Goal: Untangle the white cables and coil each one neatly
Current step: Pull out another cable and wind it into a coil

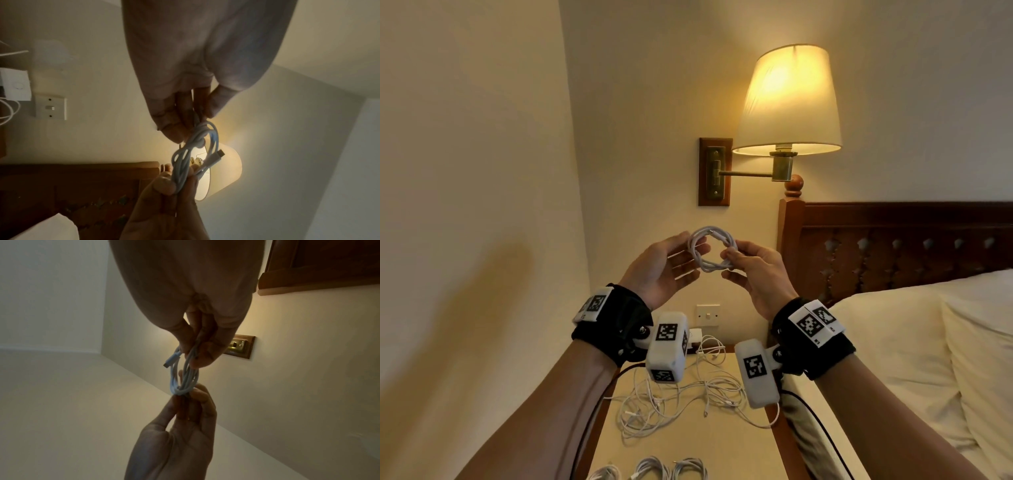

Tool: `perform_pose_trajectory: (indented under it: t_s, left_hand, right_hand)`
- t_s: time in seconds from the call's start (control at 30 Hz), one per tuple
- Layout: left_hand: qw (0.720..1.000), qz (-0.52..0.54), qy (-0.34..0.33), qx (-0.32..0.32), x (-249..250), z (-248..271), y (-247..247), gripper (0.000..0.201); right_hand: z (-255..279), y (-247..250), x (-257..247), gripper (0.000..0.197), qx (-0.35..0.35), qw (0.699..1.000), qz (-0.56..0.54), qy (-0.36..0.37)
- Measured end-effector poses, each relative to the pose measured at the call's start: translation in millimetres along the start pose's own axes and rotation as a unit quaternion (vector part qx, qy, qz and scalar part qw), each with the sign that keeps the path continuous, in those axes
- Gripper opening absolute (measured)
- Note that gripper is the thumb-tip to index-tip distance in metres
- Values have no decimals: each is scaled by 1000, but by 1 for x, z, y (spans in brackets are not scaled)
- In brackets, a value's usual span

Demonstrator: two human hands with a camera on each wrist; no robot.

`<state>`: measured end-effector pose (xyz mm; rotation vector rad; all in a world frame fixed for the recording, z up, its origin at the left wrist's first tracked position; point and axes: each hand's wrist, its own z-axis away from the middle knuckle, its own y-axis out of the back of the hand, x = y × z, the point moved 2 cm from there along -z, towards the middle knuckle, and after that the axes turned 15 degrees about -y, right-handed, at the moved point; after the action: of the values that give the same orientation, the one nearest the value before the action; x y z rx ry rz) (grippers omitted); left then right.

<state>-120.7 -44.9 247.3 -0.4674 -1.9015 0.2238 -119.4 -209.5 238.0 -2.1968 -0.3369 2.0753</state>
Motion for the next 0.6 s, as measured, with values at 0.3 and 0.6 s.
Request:
perform_pose_trajectory:
  t_s: [0.3,0.6]
  left_hand:
    - [997,-20,-46,57,-2,-3,5,25]
    - [978,-23,-64,196,-6,-5,5,13]
  right_hand:
    - [5,-2,9,12,-17,999,21,-17]
    - [10,-12,11,18,-40,999,14,-12]
